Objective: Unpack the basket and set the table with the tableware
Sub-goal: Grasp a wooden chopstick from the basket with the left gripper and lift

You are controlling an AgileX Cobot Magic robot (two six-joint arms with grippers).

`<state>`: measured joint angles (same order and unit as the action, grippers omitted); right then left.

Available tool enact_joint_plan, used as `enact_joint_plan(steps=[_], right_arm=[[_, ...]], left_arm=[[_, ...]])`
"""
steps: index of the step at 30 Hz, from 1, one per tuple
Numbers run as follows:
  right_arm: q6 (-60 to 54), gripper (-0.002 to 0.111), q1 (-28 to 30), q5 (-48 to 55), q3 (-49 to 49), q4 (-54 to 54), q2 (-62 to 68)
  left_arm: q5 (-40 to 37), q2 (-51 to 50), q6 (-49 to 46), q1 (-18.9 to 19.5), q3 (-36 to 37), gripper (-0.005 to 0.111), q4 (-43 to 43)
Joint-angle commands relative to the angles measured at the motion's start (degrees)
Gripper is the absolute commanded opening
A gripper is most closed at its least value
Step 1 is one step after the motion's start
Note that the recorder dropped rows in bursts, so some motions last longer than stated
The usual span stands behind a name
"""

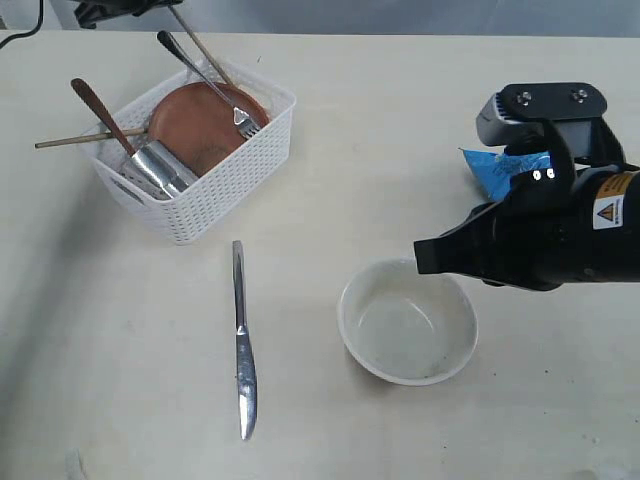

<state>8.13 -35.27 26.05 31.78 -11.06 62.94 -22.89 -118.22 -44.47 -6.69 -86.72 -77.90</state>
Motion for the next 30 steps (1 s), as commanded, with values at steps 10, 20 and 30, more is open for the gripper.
enact_joint_plan(steps=[10, 20, 30], right_arm=[[-0.01, 0.000, -0.14, -0.05, 0.16, 0.78, 0.06], [-0.01, 0.000, -0.14, -0.27, 0.16, 0.77, 0.06], [-0.01, 0.000, -0.14, -0.27, 0.16, 0.91, 0.06]], left_arm=[[-1.00, 2.20, -0.18, 1.50, 0.30, 0.049, -0.06], [-1.99, 0.04, -0.06, 1.98, 0.30, 0.052, -0.53], [-4.63, -5.06, -0.27, 1.98, -2.16, 0.052, -3.98]])
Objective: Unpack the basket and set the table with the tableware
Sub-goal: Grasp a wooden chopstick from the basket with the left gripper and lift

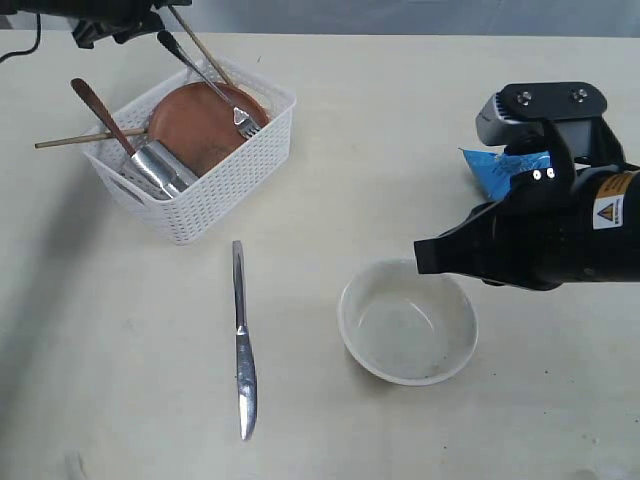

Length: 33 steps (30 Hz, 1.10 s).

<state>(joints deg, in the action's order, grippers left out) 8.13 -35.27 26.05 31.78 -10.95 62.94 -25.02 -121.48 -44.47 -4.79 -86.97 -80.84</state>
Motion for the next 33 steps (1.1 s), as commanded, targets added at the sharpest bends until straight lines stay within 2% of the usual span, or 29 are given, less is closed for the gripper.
enact_joint_plan(steps=[1, 6, 13, 16, 22, 33], right_arm=[[-0.01, 0.000, -0.14, -0.27, 0.16, 0.80, 0.06], [-0.01, 0.000, -0.14, -0.27, 0.16, 0.80, 0.06], [-0.01, 0.000, -0.14, -0.27, 0.16, 0.80, 0.06], [-0.01, 0.000, -0.14, -0.27, 0.16, 0.80, 0.06], [-0.01, 0.000, -0.14, -0.27, 0.16, 0.80, 0.06], [-0.01, 0.000, -0.14, -0.16, 0.16, 0.80, 0.06]], left_arm=[[-3.83, -2.42, -0.27, 0.07, -2.86, 0.052, -1.15], [-5.10, -3.54, -0.27, 0.07, -5.48, 0.051, -2.68], [-5.07, -3.54, -0.27, 0.07, -5.48, 0.051, -2.37], [-5.20, -3.54, -0.27, 0.07, -5.48, 0.040, -2.14], [-5.99, -3.54, -0.27, 0.07, -5.48, 0.001, -2.14], [-7.36, -1.84, -0.27, 0.07, -5.48, 0.000, -2.14]])
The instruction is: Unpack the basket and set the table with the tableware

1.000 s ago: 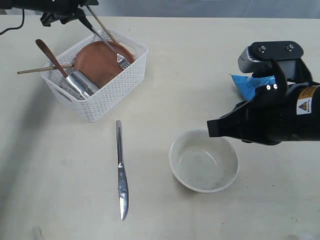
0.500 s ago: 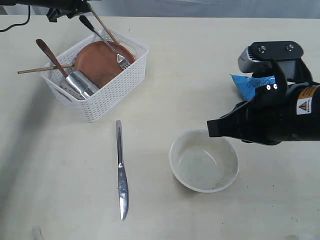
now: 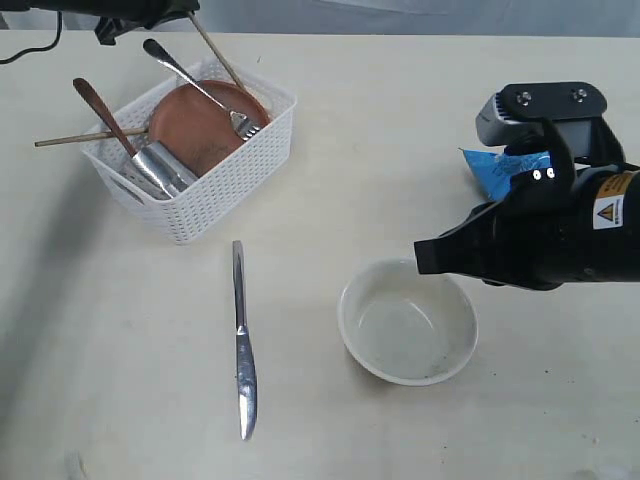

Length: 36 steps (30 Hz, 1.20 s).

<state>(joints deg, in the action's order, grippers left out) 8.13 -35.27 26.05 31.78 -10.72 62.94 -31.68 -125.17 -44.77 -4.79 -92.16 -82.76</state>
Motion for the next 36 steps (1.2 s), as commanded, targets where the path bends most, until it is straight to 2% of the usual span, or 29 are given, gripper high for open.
enact_joint_plan(steps=[1, 14, 19, 22, 27, 31, 34, 36], right_arm=[[-0.01, 0.000, -0.14, -0.16, 0.16, 0.57, 0.06], [-0.03, 0.000, -0.14, -0.26, 0.16, 0.57, 0.06], [-0.03, 0.000, -0.14, -1.64, 0.16, 0.79, -2.37], [-0.03, 0.000, -0.14, -2.32, 0.16, 3.06, -5.64], [4.54, 0.000, -0.14, 0.41, 0.16, 7.58, -11.19], [12.23, 0.000, -0.14, 5.16, 0.16, 15.17, -16.29], [18.69, 0.000, -0.14, 10.87, 0.16, 21.29, -21.59], [19.06, 0.000, -0.14, 14.21, 0.16, 21.29, -25.13]], left_arm=[[-0.40, 2.31, 0.03, 0.07, -0.29, 0.000, -0.22], [-0.10, 7.72, 0.03, 0.17, -3.60, 0.000, 0.24], [-2.15, 11.41, 0.03, 2.53, -4.69, 0.000, 0.24], [-5.32, 13.95, 1.05, 4.94, -4.71, 0.000, 0.24], [-18.77, 17.04, 5.69, 7.47, -4.71, 0.000, 4.11], [-28.10, 18.84, 8.20, 6.50, -3.51, 0.000, 7.65], [-29.50, 21.44, 8.43, 3.83, 0.70, 0.000, 8.13], [-28.61, 23.76, 7.82, 0.83, 4.93, 0.000, 8.24]])
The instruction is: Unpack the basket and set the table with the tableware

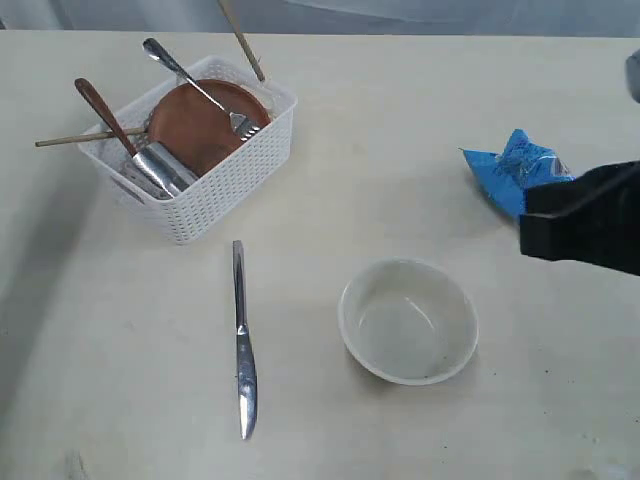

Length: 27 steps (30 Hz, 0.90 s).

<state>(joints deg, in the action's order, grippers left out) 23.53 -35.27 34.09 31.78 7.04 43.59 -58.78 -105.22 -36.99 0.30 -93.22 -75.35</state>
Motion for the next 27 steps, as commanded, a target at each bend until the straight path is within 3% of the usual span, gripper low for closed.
enact_joint_plan(steps=[1, 7, 14, 17, 22, 27], right_arm=[[3.67, 0.000, -0.14, 7.69, 0.16, 3.06, -7.45], [0.89, 0.000, -0.14, 14.74, 0.16, -4.29, -16.41], [-2.27, 0.000, -0.24, 18.46, 0.16, -13.25, -20.87], [-2.52, 0.012, -0.24, 17.92, 0.16, -14.64, -19.80], [-4.98, 0.051, -0.24, 14.97, 0.16, -17.70, -16.36], [-11.02, 0.053, -0.24, 14.14, 0.16, -20.66, -8.41]], left_arm=[[-0.99, 4.96, -0.56, -6.07, 8.25, 0.000, 0.82], [5.52, 10.30, -3.37, -17.51, 20.93, 0.000, 0.00], [15.92, 11.13, -4.29, -32.80, 26.84, 0.000, -1.76], [24.08, 11.13, -3.26, -39.22, 26.84, 0.000, -2.17], [31.80, 11.13, -1.71, -45.94, 26.84, 0.000, -3.25], [32.12, 11.13, -0.39, -47.06, 26.84, 0.000, -3.25]])
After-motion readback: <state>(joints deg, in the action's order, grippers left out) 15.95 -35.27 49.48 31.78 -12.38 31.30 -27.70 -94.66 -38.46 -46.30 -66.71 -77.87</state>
